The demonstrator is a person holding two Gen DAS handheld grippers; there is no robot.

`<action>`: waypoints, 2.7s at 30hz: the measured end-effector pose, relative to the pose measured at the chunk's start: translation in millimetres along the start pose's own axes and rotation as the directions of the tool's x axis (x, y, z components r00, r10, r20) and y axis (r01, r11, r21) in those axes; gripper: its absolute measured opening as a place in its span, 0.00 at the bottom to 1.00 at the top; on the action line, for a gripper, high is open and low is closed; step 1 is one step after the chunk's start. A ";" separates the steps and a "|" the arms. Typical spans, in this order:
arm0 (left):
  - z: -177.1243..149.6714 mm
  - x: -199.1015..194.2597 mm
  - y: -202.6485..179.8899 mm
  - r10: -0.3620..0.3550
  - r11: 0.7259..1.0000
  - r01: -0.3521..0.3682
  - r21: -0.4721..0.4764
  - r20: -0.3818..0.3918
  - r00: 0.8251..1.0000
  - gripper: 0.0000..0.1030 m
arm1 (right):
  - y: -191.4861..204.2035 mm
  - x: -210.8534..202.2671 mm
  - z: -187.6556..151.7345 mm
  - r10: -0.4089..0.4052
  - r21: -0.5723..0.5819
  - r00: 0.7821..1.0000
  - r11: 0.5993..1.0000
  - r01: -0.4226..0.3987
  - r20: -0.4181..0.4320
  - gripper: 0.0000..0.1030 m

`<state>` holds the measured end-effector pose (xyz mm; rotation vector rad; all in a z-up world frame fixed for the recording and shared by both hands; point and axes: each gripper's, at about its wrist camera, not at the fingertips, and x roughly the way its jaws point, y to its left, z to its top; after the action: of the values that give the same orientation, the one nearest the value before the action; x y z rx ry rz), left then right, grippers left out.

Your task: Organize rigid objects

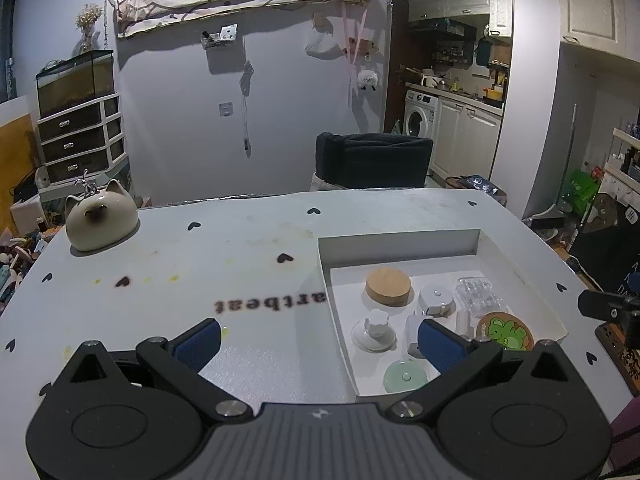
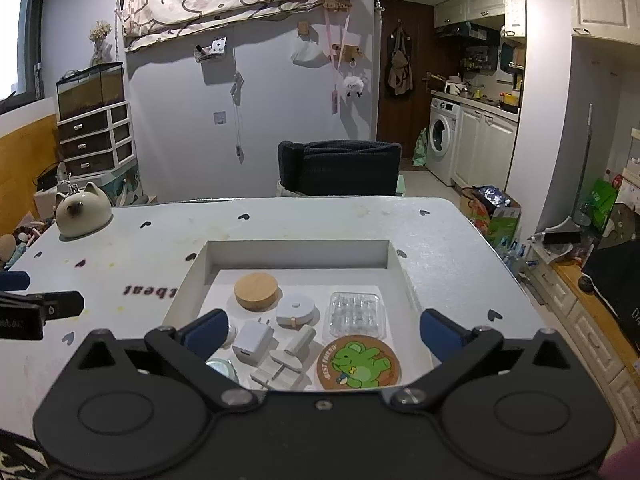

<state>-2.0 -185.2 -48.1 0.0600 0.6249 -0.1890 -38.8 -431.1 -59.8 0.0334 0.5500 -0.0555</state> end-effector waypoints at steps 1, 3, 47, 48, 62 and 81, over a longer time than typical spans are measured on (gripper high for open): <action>-0.8 -0.8 0.5 -0.002 1.000 0.002 0.000 0.000 1.000 1.00 | 1.1 -0.3 -0.8 0.001 -0.002 1.000 1.000 -0.001 -0.003 1.00; -1.6 -1.5 1.1 -0.004 1.000 0.004 0.000 -0.003 1.000 1.00 | 3.8 -0.3 -2.1 0.000 -0.005 1.000 1.000 0.000 -0.005 1.00; -1.4 5.8 12.4 -0.017 1.000 0.017 -0.007 -0.022 1.000 1.00 | 15.8 8.2 2.8 0.011 -0.013 1.000 1.000 -0.011 -0.022 1.00; -1.1 7.5 13.5 -0.017 1.000 0.017 -0.008 -0.022 1.000 1.00 | 16.1 8.6 3.2 0.011 -0.014 1.000 1.000 -0.011 -0.022 1.00; 1.2 11.7 15.0 -0.016 1.000 0.016 -0.007 -0.027 0.999 1.00 | 16.6 10.4 4.1 0.013 -0.012 1.000 1.000 -0.013 -0.023 1.00; 1.7 12.0 14.2 -0.015 1.000 0.015 -0.006 -0.029 0.999 1.00 | 16.7 11.6 4.9 0.014 -0.009 1.000 1.000 -0.014 -0.023 1.00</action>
<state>11.3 -173.3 -53.7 0.0524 0.6547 -0.2013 -25.4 -415.2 -61.4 0.0292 0.5732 -0.0394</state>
